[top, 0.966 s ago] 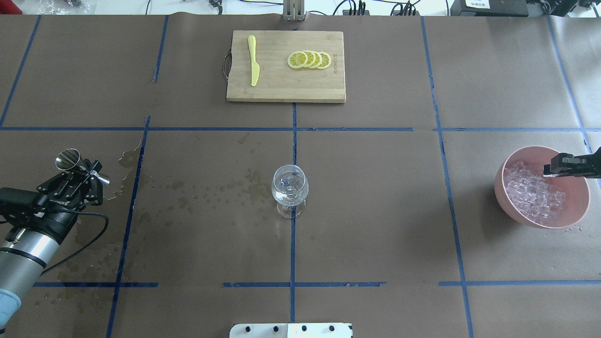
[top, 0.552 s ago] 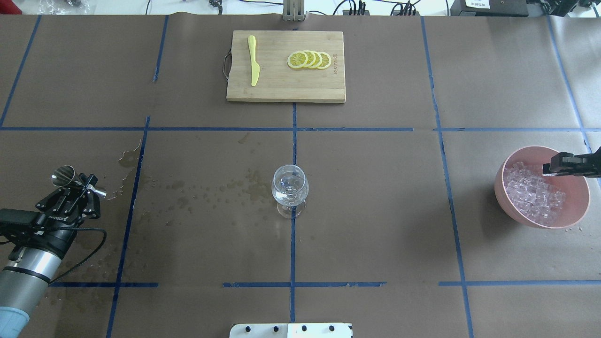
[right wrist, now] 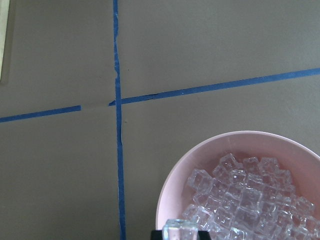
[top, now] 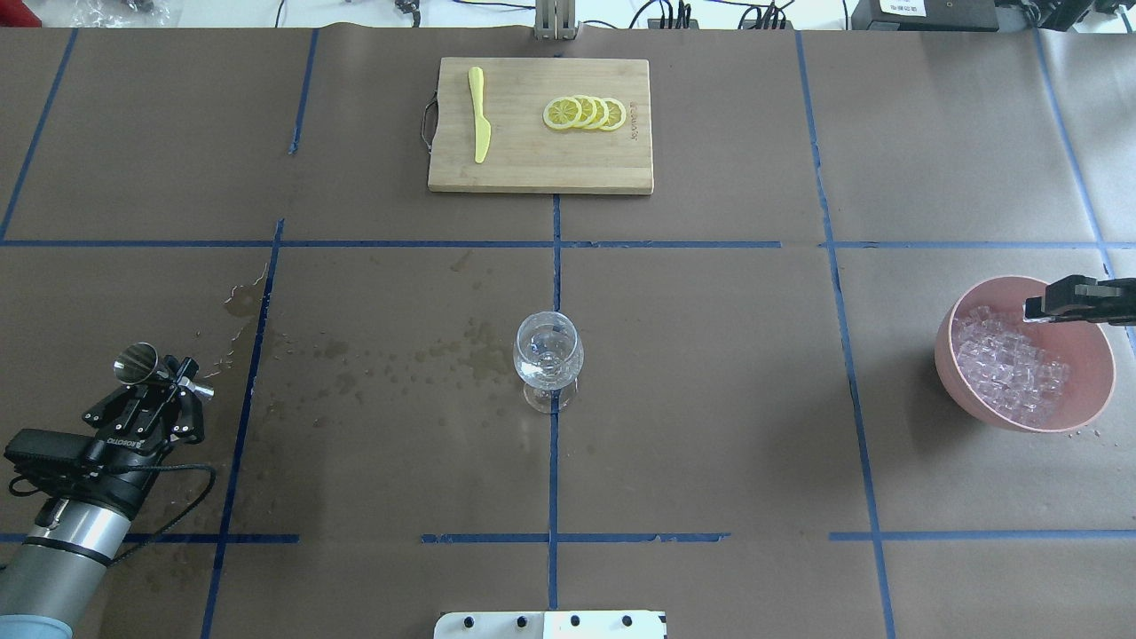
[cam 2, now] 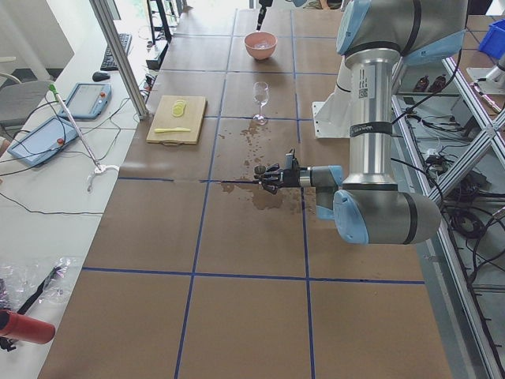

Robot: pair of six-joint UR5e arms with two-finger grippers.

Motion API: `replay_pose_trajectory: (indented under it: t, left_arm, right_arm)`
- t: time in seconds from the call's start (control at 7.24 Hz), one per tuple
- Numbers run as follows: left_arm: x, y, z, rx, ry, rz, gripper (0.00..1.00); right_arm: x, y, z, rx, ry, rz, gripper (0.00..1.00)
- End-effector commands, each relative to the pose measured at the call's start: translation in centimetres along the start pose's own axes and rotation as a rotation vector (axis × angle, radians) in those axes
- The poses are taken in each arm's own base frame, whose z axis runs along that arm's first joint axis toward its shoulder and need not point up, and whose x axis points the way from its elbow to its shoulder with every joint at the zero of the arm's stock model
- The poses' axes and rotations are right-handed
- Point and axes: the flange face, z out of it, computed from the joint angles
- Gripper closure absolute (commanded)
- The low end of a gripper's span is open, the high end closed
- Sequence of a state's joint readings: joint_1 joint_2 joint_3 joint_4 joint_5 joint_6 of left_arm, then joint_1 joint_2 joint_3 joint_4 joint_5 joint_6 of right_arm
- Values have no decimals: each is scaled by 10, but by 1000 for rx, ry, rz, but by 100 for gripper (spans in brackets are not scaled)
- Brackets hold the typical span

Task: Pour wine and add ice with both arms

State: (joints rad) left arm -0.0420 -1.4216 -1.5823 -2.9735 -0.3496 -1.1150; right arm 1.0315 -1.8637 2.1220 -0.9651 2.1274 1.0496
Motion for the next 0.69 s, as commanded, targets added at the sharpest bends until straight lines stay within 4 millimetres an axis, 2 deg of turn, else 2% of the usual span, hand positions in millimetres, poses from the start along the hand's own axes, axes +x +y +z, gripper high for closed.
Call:
replay_pose_trajectory:
  t: [0.0,0.28,0.55]
  left_arm:
    - [5,8,1,-3,2,3,100]
    - [14,13,3,-3,4,2,97]
    - [20,15,5,-2,6,-4,85]
  right_arm:
    - [-14,-5,-26,23,-57,-8,100]
    - [-26,-11,-33,42,-84,-21,100]
    - [-35,-15,-37,54,-101,-32,100]
